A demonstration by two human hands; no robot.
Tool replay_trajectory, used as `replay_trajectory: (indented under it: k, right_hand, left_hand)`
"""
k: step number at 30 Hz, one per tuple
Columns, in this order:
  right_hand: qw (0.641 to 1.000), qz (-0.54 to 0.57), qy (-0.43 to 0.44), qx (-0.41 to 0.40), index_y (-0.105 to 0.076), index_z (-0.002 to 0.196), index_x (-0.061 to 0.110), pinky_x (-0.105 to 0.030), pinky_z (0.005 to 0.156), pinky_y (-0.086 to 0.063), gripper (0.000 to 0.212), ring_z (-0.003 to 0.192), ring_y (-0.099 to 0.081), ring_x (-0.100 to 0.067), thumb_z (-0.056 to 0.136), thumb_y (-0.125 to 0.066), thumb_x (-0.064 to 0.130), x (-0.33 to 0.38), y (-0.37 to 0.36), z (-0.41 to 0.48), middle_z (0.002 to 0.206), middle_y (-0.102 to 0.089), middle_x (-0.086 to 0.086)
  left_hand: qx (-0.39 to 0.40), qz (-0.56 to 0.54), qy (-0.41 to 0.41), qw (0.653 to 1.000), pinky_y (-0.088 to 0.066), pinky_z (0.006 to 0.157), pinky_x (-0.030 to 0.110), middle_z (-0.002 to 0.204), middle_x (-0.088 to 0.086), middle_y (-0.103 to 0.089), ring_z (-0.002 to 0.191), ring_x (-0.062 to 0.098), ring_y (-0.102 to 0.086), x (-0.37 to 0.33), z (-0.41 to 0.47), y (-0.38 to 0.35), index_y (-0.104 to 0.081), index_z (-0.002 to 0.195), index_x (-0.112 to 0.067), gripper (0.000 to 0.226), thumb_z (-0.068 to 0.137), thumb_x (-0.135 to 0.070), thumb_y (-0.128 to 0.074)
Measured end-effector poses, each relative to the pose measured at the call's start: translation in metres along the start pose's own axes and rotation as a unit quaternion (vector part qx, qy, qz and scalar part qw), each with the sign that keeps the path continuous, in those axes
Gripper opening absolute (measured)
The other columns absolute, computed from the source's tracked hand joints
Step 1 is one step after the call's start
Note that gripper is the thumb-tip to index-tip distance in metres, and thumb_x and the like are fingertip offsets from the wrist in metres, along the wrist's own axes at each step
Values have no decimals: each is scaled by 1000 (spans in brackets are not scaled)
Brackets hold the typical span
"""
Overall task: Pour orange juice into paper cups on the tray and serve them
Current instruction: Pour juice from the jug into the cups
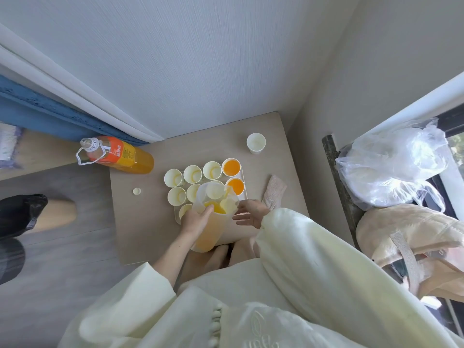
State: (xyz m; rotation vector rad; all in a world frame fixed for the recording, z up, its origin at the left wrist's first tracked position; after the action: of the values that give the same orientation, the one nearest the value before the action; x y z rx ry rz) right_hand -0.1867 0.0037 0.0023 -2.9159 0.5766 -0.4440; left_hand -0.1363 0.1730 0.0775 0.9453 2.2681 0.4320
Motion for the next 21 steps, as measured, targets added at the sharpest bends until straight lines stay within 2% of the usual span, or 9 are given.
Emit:
replay_trajectory:
  k: [3, 5, 7, 10, 14, 17, 21]
  right_hand:
    - [1000, 7, 6, -9, -60, 105, 0, -43, 85, -57, 19, 79, -66, -26, 89, -55, 8, -6, 1, 0, 91, -62, -14]
    - [1000, 10, 7, -14, -59, 100, 1, -44, 87, -56, 15, 76, -65, -24, 88, -55, 9, -11, 0, -3, 86, -61, -13]
    - [1000, 21, 7, -21, -59, 95, 2, -44, 88, -56, 11, 75, -63, -23, 88, -55, 9, -18, -2, -7, 82, -59, -11]
    - [999, 41, 11, -24, -58, 87, 5, -44, 88, -55, 7, 75, -62, -22, 89, -55, 10, -28, -5, -13, 80, -57, -10]
    - [998, 54, 11, -21, -58, 91, 4, -42, 81, -57, 8, 78, -62, -23, 92, -56, 12, -46, -10, -15, 85, -58, -11]
    - [998, 63, 13, -17, -60, 101, 2, -38, 72, -57, 13, 81, -63, -25, 93, -57, 12, -59, -13, -13, 88, -59, -12]
    - [997, 72, 14, -13, -60, 106, 2, -37, 71, -57, 16, 83, -62, -26, 94, -58, 11, -71, -19, -13, 91, -58, -13]
  left_hand:
    - [9, -16, 4, 1000, -39, 61, 31, 61, 0, -41, 61, 22, -43, 7, -5, 1, -52, 77, -13, 43, 66, -55, -55]
    - [12, -26, 4, 1000, -40, 61, 30, 60, 0, -41, 60, 21, -45, 13, -7, 2, -52, 77, -12, 43, 74, -54, -61]
    - [16, -27, 2, 1000, -38, 59, 28, 58, 0, -39, 58, 21, -45, 20, -8, 1, -48, 72, -12, 40, 87, -47, -61]
    - [11, -31, 8, 999, -36, 57, 28, 52, 0, -34, 58, 22, -45, 30, -13, 0, -36, 61, -15, 49, 89, -47, -61]
    - [1, -27, 21, 999, -37, 58, 28, 49, 2, -37, 54, 22, -44, 45, -21, -1, -33, 55, -14, 57, 87, -51, -61]
    - [-3, -26, 27, 999, -38, 57, 28, 51, 3, -40, 52, 21, -44, 53, -27, -1, -35, 55, -13, 58, 86, -55, -61]
    - [-2, -16, 30, 999, -39, 57, 27, 51, 3, -44, 50, 19, -46, 57, -28, -1, -39, 55, -13, 58, 85, -56, -62]
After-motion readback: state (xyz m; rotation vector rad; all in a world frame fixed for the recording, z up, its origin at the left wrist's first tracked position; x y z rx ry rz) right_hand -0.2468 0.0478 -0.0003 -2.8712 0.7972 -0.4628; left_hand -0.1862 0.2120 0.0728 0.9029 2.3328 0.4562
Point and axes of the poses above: each hand's wrist, its own z-axis towards the middle knuckle, its own y-axis out of the back of the hand, x = y × z, the point moved 4 cm from there along z, towards the middle knuckle
